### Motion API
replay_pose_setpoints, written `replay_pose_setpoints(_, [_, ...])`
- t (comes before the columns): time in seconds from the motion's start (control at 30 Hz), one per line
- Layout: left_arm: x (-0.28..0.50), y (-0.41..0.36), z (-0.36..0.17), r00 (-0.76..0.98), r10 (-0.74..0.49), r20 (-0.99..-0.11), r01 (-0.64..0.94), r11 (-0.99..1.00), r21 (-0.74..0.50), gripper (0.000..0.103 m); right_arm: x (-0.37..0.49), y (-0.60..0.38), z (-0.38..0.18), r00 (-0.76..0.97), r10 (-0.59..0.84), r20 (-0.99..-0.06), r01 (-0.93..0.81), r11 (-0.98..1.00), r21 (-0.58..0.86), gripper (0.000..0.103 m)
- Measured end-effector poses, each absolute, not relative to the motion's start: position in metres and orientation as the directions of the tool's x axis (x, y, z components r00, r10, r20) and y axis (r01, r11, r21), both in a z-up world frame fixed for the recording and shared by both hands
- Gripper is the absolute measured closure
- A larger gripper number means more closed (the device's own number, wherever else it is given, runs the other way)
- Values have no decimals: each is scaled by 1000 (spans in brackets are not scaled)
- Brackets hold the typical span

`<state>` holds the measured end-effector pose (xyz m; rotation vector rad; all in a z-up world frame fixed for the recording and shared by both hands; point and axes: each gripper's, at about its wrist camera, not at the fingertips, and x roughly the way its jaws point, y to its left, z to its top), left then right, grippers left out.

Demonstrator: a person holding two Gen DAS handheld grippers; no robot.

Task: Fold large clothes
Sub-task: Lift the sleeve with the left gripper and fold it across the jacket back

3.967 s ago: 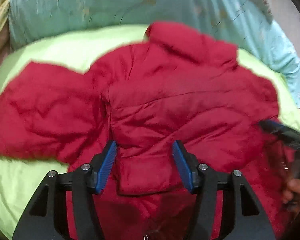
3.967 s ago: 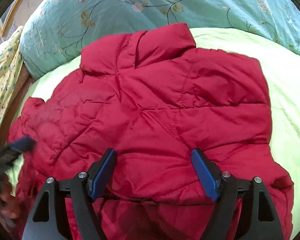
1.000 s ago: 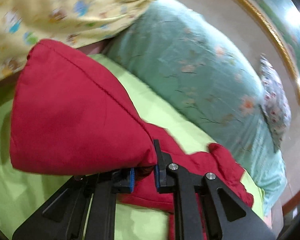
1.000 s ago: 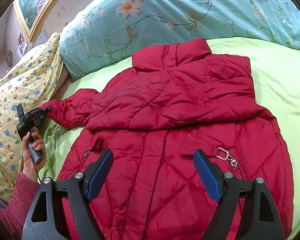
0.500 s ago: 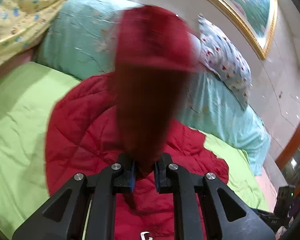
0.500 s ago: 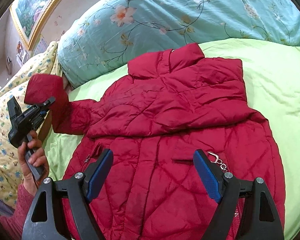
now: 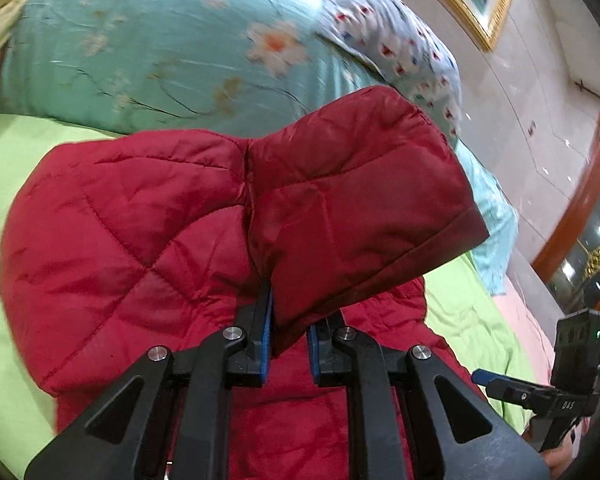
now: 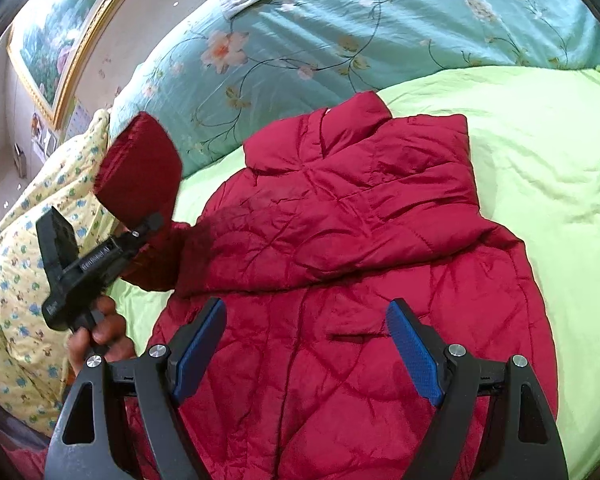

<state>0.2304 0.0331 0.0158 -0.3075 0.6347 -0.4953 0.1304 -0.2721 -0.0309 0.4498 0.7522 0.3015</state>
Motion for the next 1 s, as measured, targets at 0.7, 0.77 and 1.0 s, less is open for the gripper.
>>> replay_pose_setpoints(0.7, [238, -105, -43, 577, -483, -659, 464, 857, -223, 91, 175, -344, -41, 708, 491, -507, -32, 740, 672, 18])
replay_pose_setpoints(0.77, [240, -108, -48, 576, -472, -668, 460, 862, -212, 91, 192, -344, -44, 695, 524, -492, -37, 710, 703, 18])
replay_pose_setpoints(1.0, [240, -111, -50, 581, -463, -669, 460, 865, -200, 91, 247, -324, -63, 633, 615, -470, -48, 638, 769, 21])
